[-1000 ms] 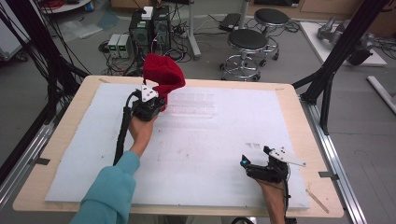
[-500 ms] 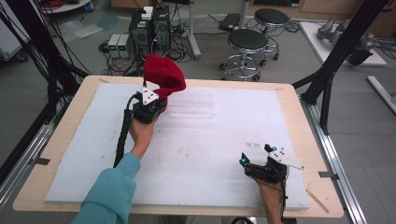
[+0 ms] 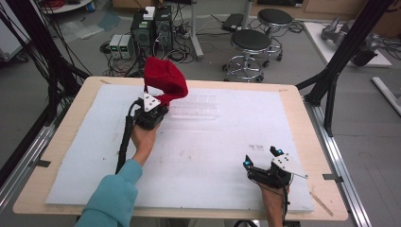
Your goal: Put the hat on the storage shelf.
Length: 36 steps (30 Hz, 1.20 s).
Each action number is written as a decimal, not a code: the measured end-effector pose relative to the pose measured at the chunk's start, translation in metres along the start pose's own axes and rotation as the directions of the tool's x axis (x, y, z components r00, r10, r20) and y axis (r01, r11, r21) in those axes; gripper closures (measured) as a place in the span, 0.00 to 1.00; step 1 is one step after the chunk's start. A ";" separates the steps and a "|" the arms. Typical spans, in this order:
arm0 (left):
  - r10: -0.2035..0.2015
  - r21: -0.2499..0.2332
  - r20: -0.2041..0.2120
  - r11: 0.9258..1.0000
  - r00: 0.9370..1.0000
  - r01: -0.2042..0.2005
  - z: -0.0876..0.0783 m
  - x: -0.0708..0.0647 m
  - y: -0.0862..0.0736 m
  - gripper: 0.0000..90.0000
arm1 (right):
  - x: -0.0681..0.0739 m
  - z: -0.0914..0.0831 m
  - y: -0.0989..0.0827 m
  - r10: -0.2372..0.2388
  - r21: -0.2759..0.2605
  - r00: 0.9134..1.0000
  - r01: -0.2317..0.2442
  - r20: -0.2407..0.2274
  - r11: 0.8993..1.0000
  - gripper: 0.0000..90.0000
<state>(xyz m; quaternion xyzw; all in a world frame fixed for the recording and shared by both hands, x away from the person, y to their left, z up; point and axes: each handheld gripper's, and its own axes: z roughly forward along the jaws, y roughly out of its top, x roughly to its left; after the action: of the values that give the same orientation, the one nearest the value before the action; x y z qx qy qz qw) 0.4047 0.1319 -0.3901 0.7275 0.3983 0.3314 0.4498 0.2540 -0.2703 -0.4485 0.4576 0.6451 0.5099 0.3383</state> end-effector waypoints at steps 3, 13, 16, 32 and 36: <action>-0.021 0.009 0.012 1.000 1.000 0.021 0.000 0.001 0.000 0.92 | 0.000 0.000 0.000 0.000 0.000 1.000 0.000 -0.003 1.000 0.01; -0.059 0.008 0.005 0.998 0.998 0.059 -0.004 0.002 0.002 0.31 | 0.000 0.001 0.000 -0.006 -0.004 1.000 0.006 0.018 1.000 0.01; -0.062 -0.005 0.025 0.998 0.998 0.063 -0.007 0.000 0.004 0.24 | 0.001 0.002 0.000 -0.008 -0.001 1.000 0.008 0.022 1.000 0.01; -0.070 -0.013 0.078 0.997 0.995 0.071 -0.030 0.008 -0.008 0.14 | 0.004 0.002 -0.001 -0.040 -0.013 0.998 0.041 0.045 0.999 0.01; -0.069 -0.005 0.095 0.998 0.993 0.069 -0.035 0.013 -0.015 0.13 | 0.004 0.001 -0.001 -0.034 -0.017 0.999 0.035 0.041 0.999 0.01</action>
<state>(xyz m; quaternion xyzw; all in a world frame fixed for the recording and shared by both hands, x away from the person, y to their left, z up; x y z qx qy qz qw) 0.3769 0.1615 -0.3892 0.7265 0.3999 0.2822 0.4824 0.2530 -0.2660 -0.4496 0.4537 0.6413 0.5001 0.3642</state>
